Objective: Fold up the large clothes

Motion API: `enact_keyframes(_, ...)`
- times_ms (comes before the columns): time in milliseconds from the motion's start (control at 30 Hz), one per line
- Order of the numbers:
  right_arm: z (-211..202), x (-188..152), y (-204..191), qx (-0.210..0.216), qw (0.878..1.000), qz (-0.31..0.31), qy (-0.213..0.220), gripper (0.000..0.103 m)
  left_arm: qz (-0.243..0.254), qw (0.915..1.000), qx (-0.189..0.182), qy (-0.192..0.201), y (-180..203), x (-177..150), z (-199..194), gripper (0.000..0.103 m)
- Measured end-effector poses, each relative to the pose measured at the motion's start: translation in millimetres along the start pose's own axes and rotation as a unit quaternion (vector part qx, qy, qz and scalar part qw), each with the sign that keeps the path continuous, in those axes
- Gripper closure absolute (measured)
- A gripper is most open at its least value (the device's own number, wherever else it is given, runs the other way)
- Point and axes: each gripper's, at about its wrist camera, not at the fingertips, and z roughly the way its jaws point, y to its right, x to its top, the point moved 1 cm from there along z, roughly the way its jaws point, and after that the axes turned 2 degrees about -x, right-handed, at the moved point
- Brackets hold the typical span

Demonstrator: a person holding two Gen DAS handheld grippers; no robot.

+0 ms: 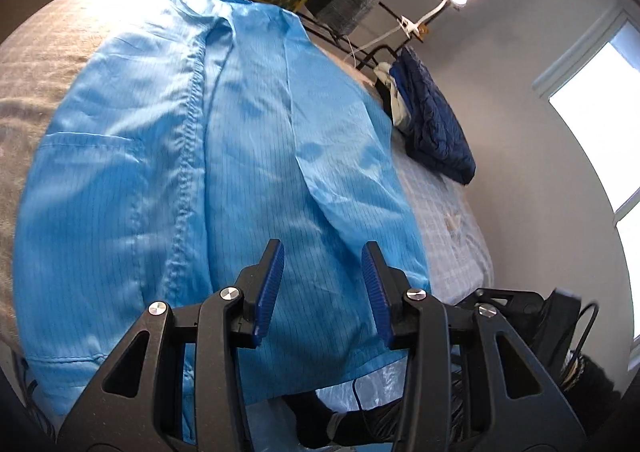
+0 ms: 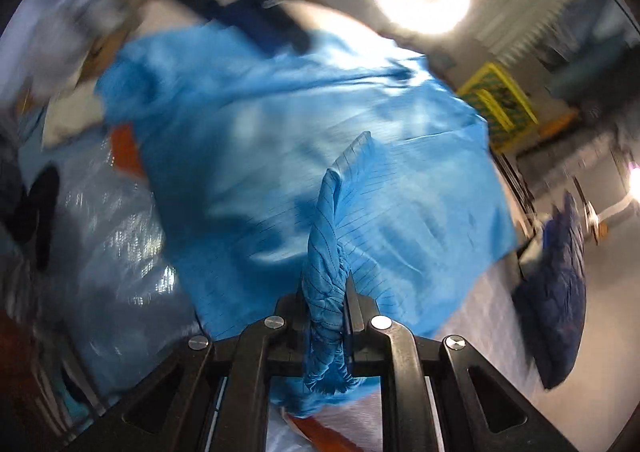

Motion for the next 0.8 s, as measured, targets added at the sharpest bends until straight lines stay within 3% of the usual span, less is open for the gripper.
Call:
enact_keyframes(267, 11.0, -18.9, -36.0, 0.021, 0.997, -0.069, -0.015, 0.093, 0.036, 0.9987, 0.026, -0.023, 17.3, -10.6, 22.0, 0.062)
enact_keyframes(333, 8.4, -21.9, -36.7, 0.022, 0.997, -0.072, -0.011, 0.086, 0.033, 0.9986, 0.028, -0.029, 17.1, -12.7, 26.5, 0.062)
enact_keyframes(433, -12.1, -26.7, -19.4, 0.084, 0.996, -0.012, 0.017, 0.065, 0.029, 0.9984, 0.029, -0.039, 18.1, -15.8, 32.1, 0.062)
enact_keyframes(500, -22.8, -31.3, 1.7, 0.131, 0.99, 0.042, 0.038, 0.063, 0.028, 0.998, 0.029, -0.048, 19.0, -17.4, 36.8, 0.052)
enact_keyframes(533, -29.5, -36.8, 19.4, 0.15, 0.984, 0.084, 0.054, 0.06, 0.027, 0.998, 0.029, -0.049, 18.9, -18.3, 37.3, 0.047)
enact_keyframes(600, -34.0, -47.0, 44.3, 0.159, 0.974, 0.146, 0.07, 0.055, 0.025, 0.9976, 0.032, -0.057, 18.0, -21.8, 41.2, 0.046)
enact_keyframes(700, -29.7, -72.0, 89.5, 0.174, 0.946, 0.261, 0.078, 0.055, 0.017, 0.9969, 0.035, -0.069, 15.8, -26.1, 48.4, 0.046)
enact_keyframes(800, -20.3, -97.8, 129.1, 0.176, 0.911, 0.365, 0.079, 0.055, -0.007, 0.9968, 0.02, -0.077, 14.3, -28.2, 57.5, 0.046)
